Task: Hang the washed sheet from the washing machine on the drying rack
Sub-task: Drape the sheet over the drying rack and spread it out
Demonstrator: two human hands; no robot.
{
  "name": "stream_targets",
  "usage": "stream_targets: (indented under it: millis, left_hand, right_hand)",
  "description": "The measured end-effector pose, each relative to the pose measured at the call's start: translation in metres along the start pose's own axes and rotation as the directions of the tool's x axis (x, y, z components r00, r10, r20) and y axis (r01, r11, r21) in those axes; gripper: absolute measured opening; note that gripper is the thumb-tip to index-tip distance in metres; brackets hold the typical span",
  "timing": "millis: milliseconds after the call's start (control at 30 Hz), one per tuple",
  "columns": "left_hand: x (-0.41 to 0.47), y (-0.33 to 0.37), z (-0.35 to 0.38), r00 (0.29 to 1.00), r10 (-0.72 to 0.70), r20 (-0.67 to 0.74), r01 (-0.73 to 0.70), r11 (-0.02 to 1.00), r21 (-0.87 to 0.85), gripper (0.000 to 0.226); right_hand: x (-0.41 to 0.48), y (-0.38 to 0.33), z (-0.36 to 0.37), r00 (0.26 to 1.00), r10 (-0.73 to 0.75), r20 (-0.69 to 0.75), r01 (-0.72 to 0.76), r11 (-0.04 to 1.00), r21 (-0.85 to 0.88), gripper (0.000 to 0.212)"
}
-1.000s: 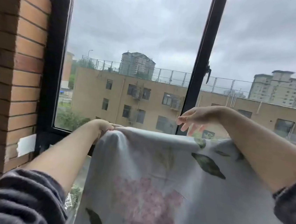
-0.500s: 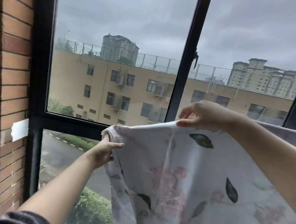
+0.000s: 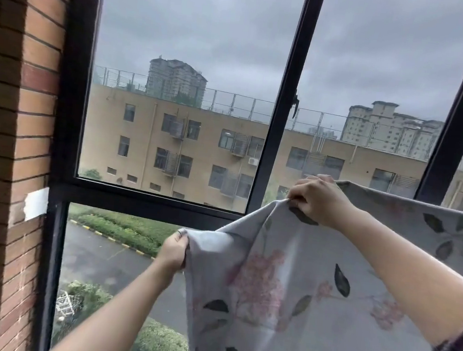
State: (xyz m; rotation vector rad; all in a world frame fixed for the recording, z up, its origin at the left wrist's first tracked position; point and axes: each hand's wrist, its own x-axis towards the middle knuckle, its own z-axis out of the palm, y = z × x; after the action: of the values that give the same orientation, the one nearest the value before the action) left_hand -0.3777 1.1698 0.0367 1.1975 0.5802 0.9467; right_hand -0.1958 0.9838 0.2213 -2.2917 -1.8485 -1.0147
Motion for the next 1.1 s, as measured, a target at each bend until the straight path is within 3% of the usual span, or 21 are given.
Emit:
stream_targets:
  millis: [67,133,233,300,367,433,533,600,667,733,767,800,833,867,900,967,1033,1100]
  left_hand:
    - [0.006,0.038,-0.010,0.998,0.066,-0.016,-0.068,0.970,-0.233,0.035]
    - [-0.003,0.062,-0.021,0.968,0.112,0.223,-0.033,0.943,-0.330,0.055]
    - [-0.026,0.060,-0.019,0.853,-0.041,0.520,0.041,0.999,0.011,0.049]
    - [-0.020,0.065,-0.010,0.840,0.047,0.541,-0.079,0.996,0.038,0.036]
    - [-0.004,0.095,-0.003,0.870,0.207,0.447,-0.235,0.972,0.006,0.023]
    - [0.016,0.141,0.006,0.887,0.378,0.267,-0.392,0.920,0.001,0.023]
    - [0.051,0.212,0.027,0.842,0.529,0.109,-0.537,0.840,0.073,0.024]
    - [0.077,0.245,0.043,0.823,0.567,0.020,-0.565,0.815,0.129,0.017]
    - [0.107,0.250,0.055,0.820,0.558,-0.123,-0.515,0.815,0.265,0.023]
    - [0.127,0.225,0.052,0.865,0.456,-0.212,-0.328,0.830,0.451,0.038]
    - [0.138,0.203,0.045,0.921,0.347,-0.176,-0.209,0.823,0.528,0.043]
    - [0.140,0.182,0.043,0.975,0.169,-0.145,-0.044,0.784,0.619,0.046]
    - [0.138,0.157,0.044,0.988,0.011,-0.155,0.089,0.779,0.621,0.046]
    - [0.133,0.135,0.044,0.980,-0.156,-0.125,0.198,0.679,0.707,0.043]
    - [0.124,0.116,0.042,0.952,-0.295,-0.084,0.261,0.638,0.725,0.036]
    - [0.103,0.084,0.039,0.920,-0.390,0.047,0.287,0.748,0.599,0.026]
    - [0.091,0.053,0.029,0.922,-0.350,0.165,0.299,0.915,0.272,0.034]
    - [0.080,0.026,0.022,0.931,-0.285,0.228,0.298,0.954,-0.022,0.046]
  right_hand:
    - [0.001,-0.001,0.000,0.995,0.059,-0.084,-0.048,0.992,0.119,0.012]
    - [0.005,0.001,-0.002,0.977,0.152,-0.151,-0.109,0.959,0.260,0.011]
    - [0.015,0.003,-0.001,0.952,0.245,-0.181,-0.162,0.910,0.381,0.010]
    - [0.026,0.007,0.002,0.933,0.288,-0.216,-0.179,0.892,0.415,0.011]
    - [0.042,0.019,0.000,0.890,0.372,-0.265,-0.214,0.851,0.479,0.014]
    - [0.066,0.040,-0.009,0.823,0.472,-0.317,-0.228,0.785,0.576,0.020]
    - [0.110,0.072,-0.034,0.740,0.573,-0.353,-0.242,0.716,0.655,0.024]
    - [0.136,0.087,-0.039,0.720,0.598,-0.352,-0.266,0.706,0.656,0.022]
    - [0.154,0.098,-0.029,0.769,0.556,-0.315,-0.286,0.740,0.609,0.019]
    - [0.161,0.100,-0.004,0.920,0.367,-0.134,-0.268,0.842,0.468,0.018]
    - [0.163,0.099,0.014,0.967,0.241,0.078,-0.252,0.889,0.383,0.018]
    - [0.159,0.093,0.021,0.912,0.144,0.384,-0.259,0.928,0.266,0.025]
    - [0.152,0.089,0.032,0.766,0.092,0.636,-0.250,0.954,0.163,0.031]
    - [0.145,0.087,0.036,0.632,0.077,0.771,-0.203,0.977,0.069,0.035]
    - [0.141,0.088,0.038,0.591,0.073,0.804,-0.190,0.981,0.050,0.035]
    - [0.126,0.087,0.027,0.681,0.054,0.730,-0.291,0.935,0.202,0.032]
    - [0.117,0.085,0.013,0.868,0.080,0.491,-0.278,0.896,0.346,0.030]
    - [0.103,0.077,0.002,0.964,0.087,0.251,-0.207,0.840,0.501,0.026]
